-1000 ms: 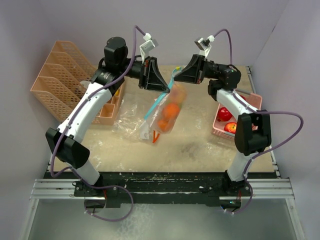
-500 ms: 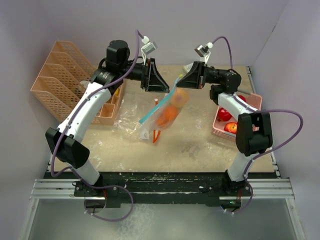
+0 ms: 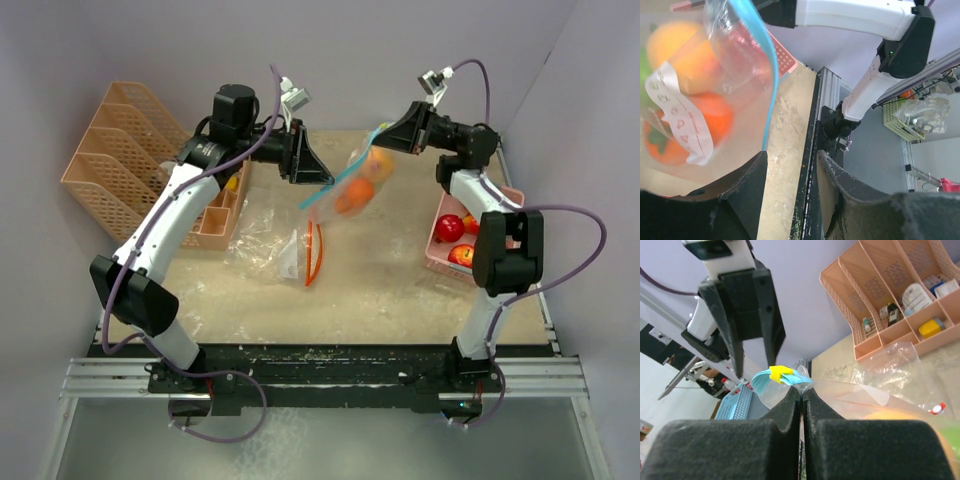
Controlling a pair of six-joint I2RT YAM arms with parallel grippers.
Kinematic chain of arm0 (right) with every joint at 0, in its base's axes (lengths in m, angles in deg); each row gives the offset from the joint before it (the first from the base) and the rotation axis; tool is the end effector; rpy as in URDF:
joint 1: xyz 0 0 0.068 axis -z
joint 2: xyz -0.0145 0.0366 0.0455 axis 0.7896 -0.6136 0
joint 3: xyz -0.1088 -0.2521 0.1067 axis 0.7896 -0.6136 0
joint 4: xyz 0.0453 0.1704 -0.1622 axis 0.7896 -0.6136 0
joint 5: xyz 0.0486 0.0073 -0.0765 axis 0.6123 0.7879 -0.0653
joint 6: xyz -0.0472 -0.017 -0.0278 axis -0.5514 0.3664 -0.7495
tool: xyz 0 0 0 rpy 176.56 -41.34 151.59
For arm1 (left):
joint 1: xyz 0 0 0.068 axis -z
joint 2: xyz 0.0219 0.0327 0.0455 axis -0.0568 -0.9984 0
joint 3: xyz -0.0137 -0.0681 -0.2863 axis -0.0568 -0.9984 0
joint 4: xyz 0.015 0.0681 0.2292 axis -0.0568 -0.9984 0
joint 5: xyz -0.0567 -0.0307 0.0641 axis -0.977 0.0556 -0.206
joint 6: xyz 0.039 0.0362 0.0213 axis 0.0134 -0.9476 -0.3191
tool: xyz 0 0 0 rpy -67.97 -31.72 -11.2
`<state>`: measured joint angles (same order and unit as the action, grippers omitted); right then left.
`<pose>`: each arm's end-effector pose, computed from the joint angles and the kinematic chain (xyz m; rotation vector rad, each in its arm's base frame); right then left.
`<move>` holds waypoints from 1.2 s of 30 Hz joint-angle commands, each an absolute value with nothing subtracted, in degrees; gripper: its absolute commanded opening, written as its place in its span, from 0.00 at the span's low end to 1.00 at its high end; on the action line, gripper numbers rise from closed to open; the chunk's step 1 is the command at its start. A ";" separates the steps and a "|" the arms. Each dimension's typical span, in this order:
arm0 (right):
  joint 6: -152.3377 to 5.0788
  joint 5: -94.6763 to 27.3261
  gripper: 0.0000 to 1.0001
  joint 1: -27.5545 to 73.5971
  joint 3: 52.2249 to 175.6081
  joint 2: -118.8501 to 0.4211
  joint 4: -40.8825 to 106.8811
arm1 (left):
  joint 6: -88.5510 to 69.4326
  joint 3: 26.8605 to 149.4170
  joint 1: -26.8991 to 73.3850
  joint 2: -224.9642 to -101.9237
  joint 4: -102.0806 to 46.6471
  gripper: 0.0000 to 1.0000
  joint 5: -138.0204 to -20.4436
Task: Open the zip-top bag and remove the fake food
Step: Pick up the zipper food storage bag at the center of the board.
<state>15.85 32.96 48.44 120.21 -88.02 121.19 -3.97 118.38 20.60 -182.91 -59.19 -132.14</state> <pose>0.3809 0.0639 0.4054 -0.6448 1.4484 1.7701 0.2993 -0.1711 0.4527 0.8641 1.8414 -1.4934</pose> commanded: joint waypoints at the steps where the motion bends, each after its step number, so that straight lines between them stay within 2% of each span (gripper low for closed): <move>1: 8.63 28.20 0.00 48.06 126.59 -80.70 113.84 | -5.80 120.91 19.89 -182.90 -59.15 0.48 -131.17; 4: -5.35 25.16 0.00 48.11 126.89 -75.20 94.79 | -5.96 121.24 19.64 -183.45 -59.14 0.48 -131.25; 8: -36.53 16.65 0.00 47.95 132.23 -68.52 56.31 | -4.45 122.03 19.56 -184.71 -56.93 0.47 -132.05; 10: -45.30 12.84 0.00 47.67 134.05 -66.74 43.66 | -2.82 122.53 19.54 -185.31 -54.66 0.46 -132.76; 18: -59.02 4.89 0.00 46.28 130.77 -62.17 22.95 | 0.65 126.26 19.55 -185.36 -49.13 0.46 -134.96; 26: -71.25 -3.44 0.00 43.19 127.20 -63.58 0.21 | 0.02 124.93 19.52 -184.81 -49.51 0.46 -133.28; 31: -69.42 -4.06 0.00 43.10 112.50 -60.12 3.84 | 3.31 120.06 19.56 -183.62 -43.95 0.43 -132.10; 36: -67.60 -2.27 0.00 42.85 103.08 -58.32 7.54 | 4.23 117.31 20.17 -183.77 -42.86 0.39 -129.94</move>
<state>-67.60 -2.79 43.13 107.08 -62.08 5.54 2.50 118.66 20.01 -185.71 -46.97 -131.77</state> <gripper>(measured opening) 0.005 0.405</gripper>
